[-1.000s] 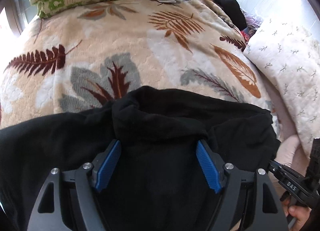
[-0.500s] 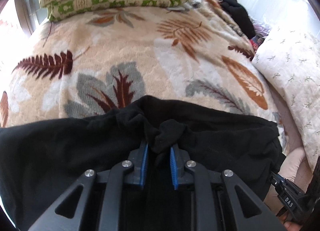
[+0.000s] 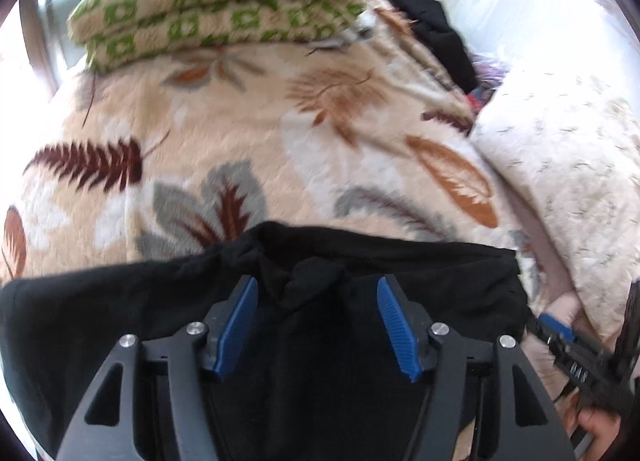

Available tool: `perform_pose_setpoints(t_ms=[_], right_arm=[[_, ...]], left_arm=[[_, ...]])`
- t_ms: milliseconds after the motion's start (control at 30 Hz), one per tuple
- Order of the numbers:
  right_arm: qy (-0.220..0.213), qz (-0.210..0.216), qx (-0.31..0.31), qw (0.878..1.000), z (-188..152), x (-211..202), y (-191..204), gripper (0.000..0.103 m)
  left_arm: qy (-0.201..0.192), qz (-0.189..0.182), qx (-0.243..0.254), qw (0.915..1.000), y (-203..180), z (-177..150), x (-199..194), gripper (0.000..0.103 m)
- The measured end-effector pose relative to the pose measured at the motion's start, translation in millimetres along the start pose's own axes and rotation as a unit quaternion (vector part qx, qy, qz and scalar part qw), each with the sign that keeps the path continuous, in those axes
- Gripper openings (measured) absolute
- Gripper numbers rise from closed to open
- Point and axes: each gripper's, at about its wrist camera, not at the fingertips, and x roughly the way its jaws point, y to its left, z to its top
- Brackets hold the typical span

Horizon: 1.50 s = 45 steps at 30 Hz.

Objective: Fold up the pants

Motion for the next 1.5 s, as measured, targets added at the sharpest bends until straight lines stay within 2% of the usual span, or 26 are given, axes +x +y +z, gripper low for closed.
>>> perform_pose_setpoints(t_ms=[100,233,300,467,533,600,667,700,767,800,833,867,1000,1033,1100,1133,1167,1200,1233,1267,1367,1400,1433,1467,1500], right_arm=[[-0.019,0.006,0.012,1.0,11,-9,-10,0.043],[-0.025,0.039,0.026,0.999,28,-5,-18,0.044],[-0.028,0.071,0.022,0.997,35,1,-16,0.044],[-0.023,0.143,-0.047,0.988,56,20,9,0.044],[-0.003,0.16,-0.074,0.984,63,31,21,0.044],[0.024,0.152,-0.095,0.983,63,45,31,0.038],[0.052,0.124,-0.114,0.984,58,60,38,0.024],[0.05,0.115,-0.119,0.985,54,63,40,0.023],[0.034,0.115,-0.116,0.986,50,58,41,0.013],[0.02,0.102,-0.117,0.988,49,53,41,0.01],[-0.004,0.07,-0.121,0.99,48,46,41,0.009],[-0.022,0.05,-0.118,0.992,48,40,37,0.008],[-0.04,0.049,-0.084,0.994,52,29,18,0.008],[-0.042,0.053,-0.081,0.994,54,27,15,0.009],[-0.031,0.099,-0.06,0.993,55,30,9,0.01],[-0.024,0.113,-0.053,0.992,57,33,9,0.016],[-0.022,0.121,-0.052,0.991,56,35,11,0.033],[-0.022,0.125,-0.058,0.99,54,38,15,0.04],[-0.02,0.127,-0.064,0.99,53,40,20,0.052],[-0.017,0.127,-0.074,0.989,50,44,25,0.054],[0.005,0.125,-0.11,0.986,34,58,44,0.049],[0.0,0.106,-0.128,0.986,29,60,49,0.045],[-0.015,0.08,-0.156,0.984,24,59,56,0.04],[-0.022,0.074,-0.168,0.983,21,56,61,0.027],[-0.023,0.076,-0.169,0.982,21,54,62,0.021]], left_arm=[[-0.001,-0.005,0.033,0.9994,-13,2,-2,0.066],[0.008,0.009,0.067,0.9977,-21,-1,8,0.066],[0.016,0.022,0.076,0.9967,-18,-3,15,0.066],[0.023,0.02,0.055,0.998,2,-4,22,0.064],[0.022,0.021,0.05,0.9983,9,-2,24,0.064],[0.028,0.026,0.049,0.998,15,-1,28,0.064],[0.035,0.03,0.046,0.9979,18,-2,34,0.064],[0.038,0.03,0.044,0.9979,20,-3,37,0.064],[0.035,0.03,0.042,0.998,21,-5,39,0.064],[0.032,0.031,0.044,0.998,20,-6,38,0.064],[0.03,0.032,0.045,0.998,20,-6,38,0.064],[0.025,0.032,0.046,0.9981,19,-6,36,0.064],[0.009,0.026,0.046,0.9986,14,-3,31,0.064],[0.01,0.026,0.047,0.9985,13,-2,32,0.064],[0.011,0.028,0.051,0.9983,13,-1,33,0.064],[0.016,0.03,0.051,0.9981,14,-2,35,0.064],[0.021,0.032,0.049,0.9981,15,-3,38,0.064],[0.024,0.033,0.047,0.9981,16,-4,40,0.064],[0.026,0.033,0.046,0.9981,18,-6,42,0.064],[0.023,0.033,0.047,0.9981,18,-8,43,0.064],[0.018,0.046,0.062,0.9968,13,-11,43,0.066],[0.019,0.051,0.068,0.9962,11,-11,44,0.066],[0.02,0.055,0.072,0.9957,10,-11,44,0.066],[0.02,0.056,0.072,0.9956,9,-11,44,0.066],[0.02,0.055,0.069,0.9959,10,-10,44,0.066]])
